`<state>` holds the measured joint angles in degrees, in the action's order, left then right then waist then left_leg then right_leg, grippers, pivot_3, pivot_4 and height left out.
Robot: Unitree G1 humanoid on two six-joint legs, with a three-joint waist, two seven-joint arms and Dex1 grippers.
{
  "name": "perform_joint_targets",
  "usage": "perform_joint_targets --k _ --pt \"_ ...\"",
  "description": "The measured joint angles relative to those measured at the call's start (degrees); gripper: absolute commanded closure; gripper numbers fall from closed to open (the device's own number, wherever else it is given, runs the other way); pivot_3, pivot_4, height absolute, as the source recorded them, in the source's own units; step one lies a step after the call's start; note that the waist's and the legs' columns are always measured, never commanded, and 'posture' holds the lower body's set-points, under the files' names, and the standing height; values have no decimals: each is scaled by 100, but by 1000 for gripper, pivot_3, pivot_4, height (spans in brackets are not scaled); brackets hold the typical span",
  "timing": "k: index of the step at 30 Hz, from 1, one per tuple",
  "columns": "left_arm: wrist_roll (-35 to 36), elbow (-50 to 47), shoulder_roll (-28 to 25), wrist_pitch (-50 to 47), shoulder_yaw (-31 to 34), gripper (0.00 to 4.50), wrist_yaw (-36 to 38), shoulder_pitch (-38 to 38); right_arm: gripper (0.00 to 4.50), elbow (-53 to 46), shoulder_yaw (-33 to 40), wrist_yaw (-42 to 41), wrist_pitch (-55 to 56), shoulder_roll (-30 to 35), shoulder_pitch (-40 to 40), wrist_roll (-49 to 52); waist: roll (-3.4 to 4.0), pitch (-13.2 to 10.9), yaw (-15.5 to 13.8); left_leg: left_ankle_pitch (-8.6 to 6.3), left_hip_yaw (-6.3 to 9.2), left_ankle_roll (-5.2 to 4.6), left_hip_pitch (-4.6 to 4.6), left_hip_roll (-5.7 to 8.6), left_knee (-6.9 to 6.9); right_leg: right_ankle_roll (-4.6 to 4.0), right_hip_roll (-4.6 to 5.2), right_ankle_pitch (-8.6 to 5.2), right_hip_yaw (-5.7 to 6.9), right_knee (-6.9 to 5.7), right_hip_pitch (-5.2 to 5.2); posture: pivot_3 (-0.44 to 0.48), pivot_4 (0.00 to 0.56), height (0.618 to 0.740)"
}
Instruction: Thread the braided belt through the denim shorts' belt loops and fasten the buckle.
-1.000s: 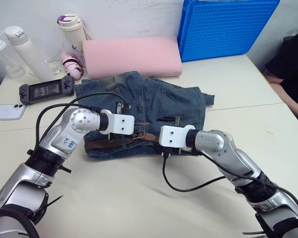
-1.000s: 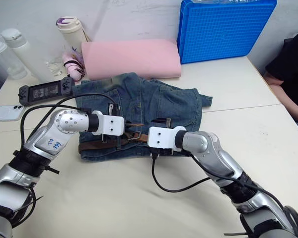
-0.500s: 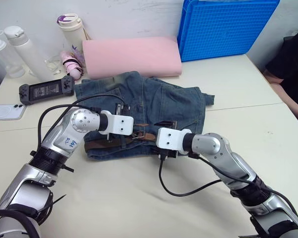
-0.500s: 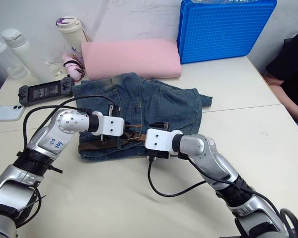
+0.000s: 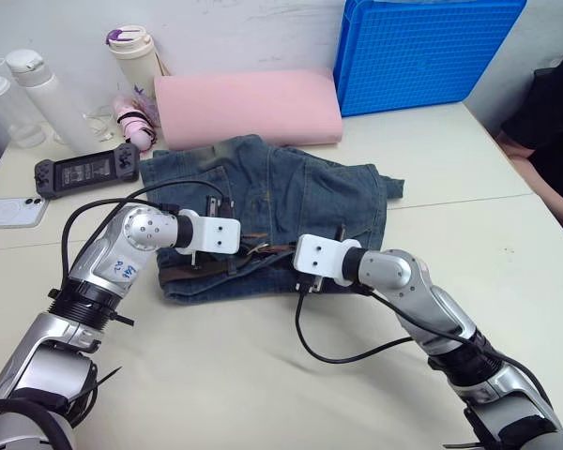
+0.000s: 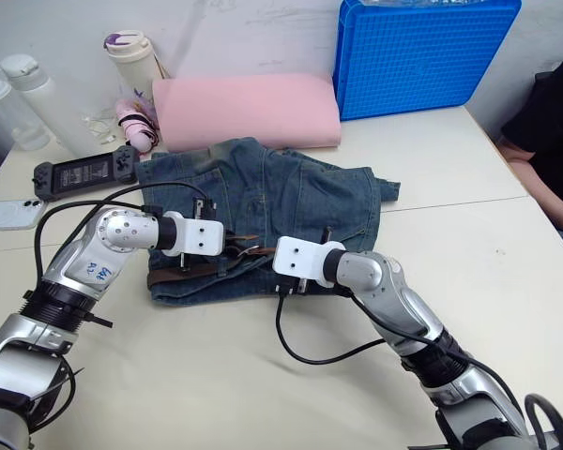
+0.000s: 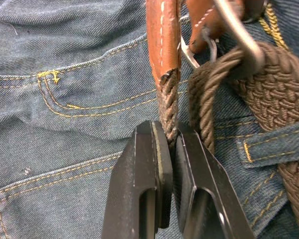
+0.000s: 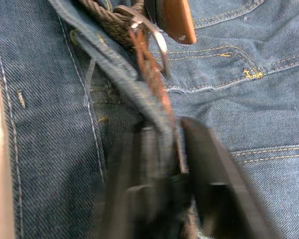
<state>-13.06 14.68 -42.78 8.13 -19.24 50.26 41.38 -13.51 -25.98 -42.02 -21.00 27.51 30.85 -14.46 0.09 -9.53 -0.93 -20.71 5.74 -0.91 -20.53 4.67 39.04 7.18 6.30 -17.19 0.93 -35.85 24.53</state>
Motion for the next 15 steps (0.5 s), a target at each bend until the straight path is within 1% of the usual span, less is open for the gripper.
perform_joint_targets --k 10,15 --pt "22 145 35 -99 130 4500 81 1 4489 299 -121 66 502 -110 49 -358 -1 1 110 0 0 0 2 0 2 0 0 0 2 -7 0 0 150 740" --pt "150 180 -89 -237 202 4500 440 2 4489 319 -98 175 560 -158 5 -458 0 1 115 0 0 0 3 -1 2 0 0 0 2 -7 1 0 150 740"
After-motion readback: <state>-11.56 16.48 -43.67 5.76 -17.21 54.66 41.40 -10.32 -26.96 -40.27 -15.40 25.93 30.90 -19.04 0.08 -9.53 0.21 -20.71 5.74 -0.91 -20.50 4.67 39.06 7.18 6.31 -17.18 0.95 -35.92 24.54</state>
